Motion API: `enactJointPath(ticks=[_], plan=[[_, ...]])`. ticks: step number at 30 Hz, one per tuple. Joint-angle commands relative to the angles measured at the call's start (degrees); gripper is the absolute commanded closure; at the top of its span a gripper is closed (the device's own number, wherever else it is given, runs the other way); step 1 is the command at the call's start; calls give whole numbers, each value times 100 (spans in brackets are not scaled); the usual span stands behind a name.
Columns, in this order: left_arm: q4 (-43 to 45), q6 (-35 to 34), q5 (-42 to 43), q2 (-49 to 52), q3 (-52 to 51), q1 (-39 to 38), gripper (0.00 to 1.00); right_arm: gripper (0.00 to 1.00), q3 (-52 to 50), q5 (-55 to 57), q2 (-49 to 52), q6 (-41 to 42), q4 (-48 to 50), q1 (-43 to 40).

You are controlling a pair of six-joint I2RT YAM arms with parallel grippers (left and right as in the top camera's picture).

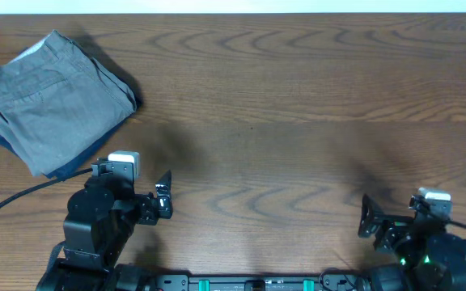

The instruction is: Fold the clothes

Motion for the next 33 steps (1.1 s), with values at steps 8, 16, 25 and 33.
enactJointPath(ticks=[8,16,25,33], plan=[[-13,-31,-28,-33,-13,-26,2,1,-1805,-98,-1014,-442,1834,-227],[-13,-31,-28,-33,-13,-26,2,1,-2828,-111,-1012,-1558,3832,-227],[-13,-31,-28,-33,-13,-26,2,1,-3574,-153,-1012,-1845,4745,-232],[-13,-31,-28,-33,-13,-26,2,1,-3604,-693,-1012,-1932,4999,-450]])
